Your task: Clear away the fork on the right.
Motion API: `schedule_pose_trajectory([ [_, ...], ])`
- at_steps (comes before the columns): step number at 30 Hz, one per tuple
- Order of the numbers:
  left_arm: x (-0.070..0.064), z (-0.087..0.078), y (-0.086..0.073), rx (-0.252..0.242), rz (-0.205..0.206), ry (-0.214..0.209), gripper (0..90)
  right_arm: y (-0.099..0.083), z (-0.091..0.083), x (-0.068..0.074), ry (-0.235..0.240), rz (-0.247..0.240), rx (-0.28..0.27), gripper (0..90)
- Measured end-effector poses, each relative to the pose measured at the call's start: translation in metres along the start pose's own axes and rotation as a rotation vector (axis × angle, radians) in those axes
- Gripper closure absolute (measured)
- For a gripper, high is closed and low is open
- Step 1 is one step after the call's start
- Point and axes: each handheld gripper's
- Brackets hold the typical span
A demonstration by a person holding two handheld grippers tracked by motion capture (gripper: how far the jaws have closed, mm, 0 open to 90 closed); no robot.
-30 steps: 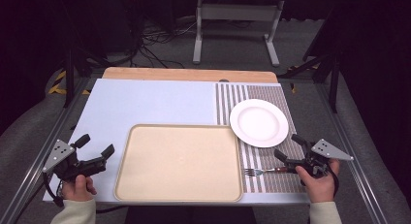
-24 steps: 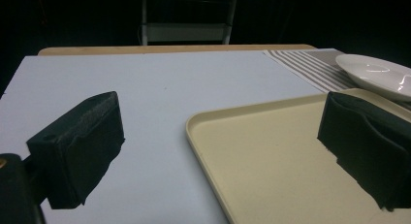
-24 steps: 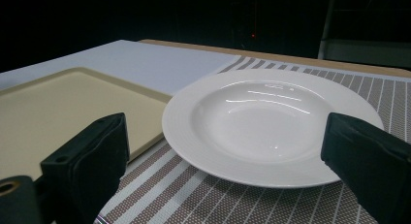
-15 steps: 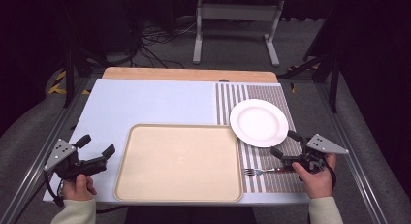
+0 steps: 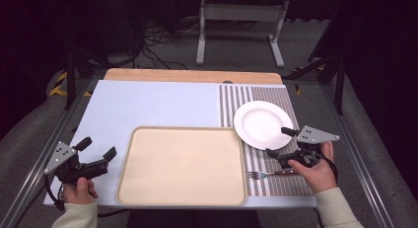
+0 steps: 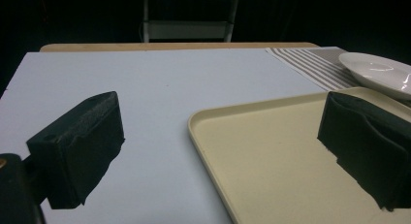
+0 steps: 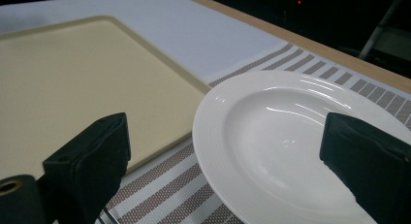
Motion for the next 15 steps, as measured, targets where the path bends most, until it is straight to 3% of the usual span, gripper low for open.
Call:
schedule_pose_trajectory([
  [15, 0.0, 0.0, 0.0, 0.001, 0.0, 0.004, 3.1, 0.014, -0.001, -0.006, 0.087, -0.104, 0.158, 3.7],
])
Point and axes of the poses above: each handheld gripper's, and its own axes: z roughly forward along the jaws, y roughly out of its top, x roughly to its left, and after that the axes turned 12 degrees about -z, right-handed
